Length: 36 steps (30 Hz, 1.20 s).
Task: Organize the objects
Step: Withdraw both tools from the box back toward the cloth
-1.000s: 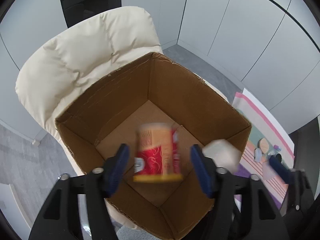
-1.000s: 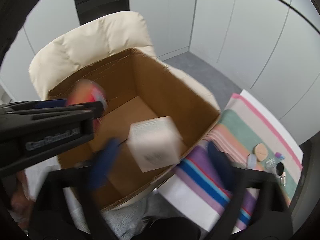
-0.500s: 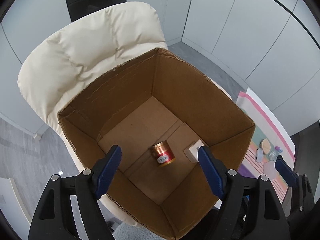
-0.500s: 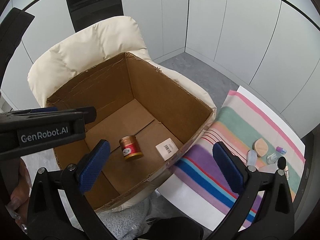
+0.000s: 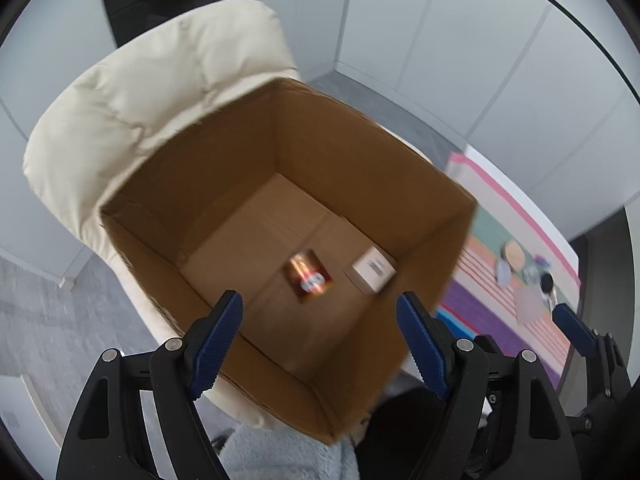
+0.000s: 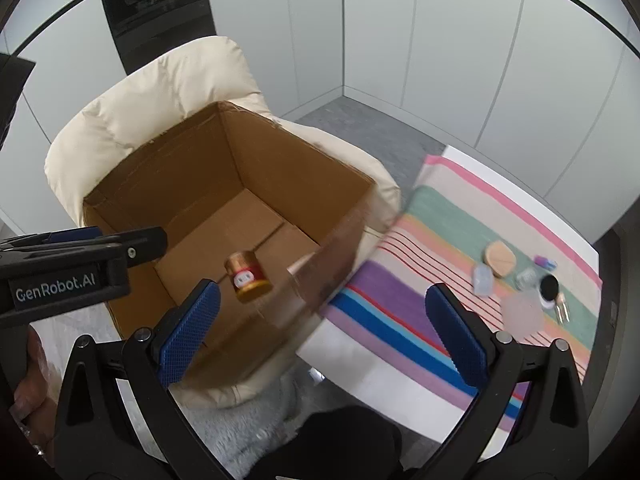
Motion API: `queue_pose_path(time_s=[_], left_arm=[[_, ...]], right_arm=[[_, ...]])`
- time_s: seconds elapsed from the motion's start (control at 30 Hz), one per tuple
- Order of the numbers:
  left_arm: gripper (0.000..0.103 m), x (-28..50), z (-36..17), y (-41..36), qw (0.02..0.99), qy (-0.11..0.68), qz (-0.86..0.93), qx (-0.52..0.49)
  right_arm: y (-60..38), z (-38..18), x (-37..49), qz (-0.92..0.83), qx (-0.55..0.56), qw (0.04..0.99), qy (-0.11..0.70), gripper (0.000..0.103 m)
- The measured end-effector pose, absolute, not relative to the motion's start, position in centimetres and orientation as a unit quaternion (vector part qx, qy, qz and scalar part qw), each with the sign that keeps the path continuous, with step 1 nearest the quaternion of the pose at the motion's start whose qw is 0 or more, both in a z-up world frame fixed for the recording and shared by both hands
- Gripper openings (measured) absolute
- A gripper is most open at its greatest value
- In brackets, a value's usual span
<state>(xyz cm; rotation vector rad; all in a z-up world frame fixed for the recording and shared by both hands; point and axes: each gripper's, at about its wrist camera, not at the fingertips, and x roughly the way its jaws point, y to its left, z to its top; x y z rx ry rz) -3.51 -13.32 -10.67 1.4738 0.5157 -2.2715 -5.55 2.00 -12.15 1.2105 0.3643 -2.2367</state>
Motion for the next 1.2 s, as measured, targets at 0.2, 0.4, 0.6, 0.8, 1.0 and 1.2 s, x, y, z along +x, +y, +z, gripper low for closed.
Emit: queue_pose_path(time_s=[0.2, 0.4, 0.6, 0.8, 1.0, 1.2], left_arm=[[0.081, -2.5, -10.3, -9.5, 0.165, 0.166, -0.819, 0.525], [0.081, -1.7, -10.7, -6.4, 0.136, 0.144, -0.819, 0.538], [0.081, -1.7, -10.7, -4.5, 0.126, 0.123, -0.825, 0.537], [0.081, -1.7, -10.6, -3.8, 0.121, 0.118, -0.831, 0.531], [0.081, -2.3, -10.1, -1.2, 0.087, 0.078, -0.848, 0.517], [0.085, -2.8, -9.8, 2.8, 0.047, 0.030, -0.861, 0.505]], right_arm=[[5.3, -12.2, -3.8, -0.841, 0.455, 0.257, 0.141, 0.103], [8.4, -12.0, -2.8, -0.842, 0.467, 0.247, 0.112, 0.103], [9.6, -12.5, -2.3, -0.841, 0.474, 0.241, 0.103, 0.103], [10.5, -12.6, -2.3, -0.845, 0.472, 0.230, 0.103, 0.103], [12.5, -13.1, -2.9, -0.847, 0.480, 0.211, 0.088, 0.103], [15.6, -14.0, -3.5, -0.851, 0.487, 0.182, 0.074, 0.103]])
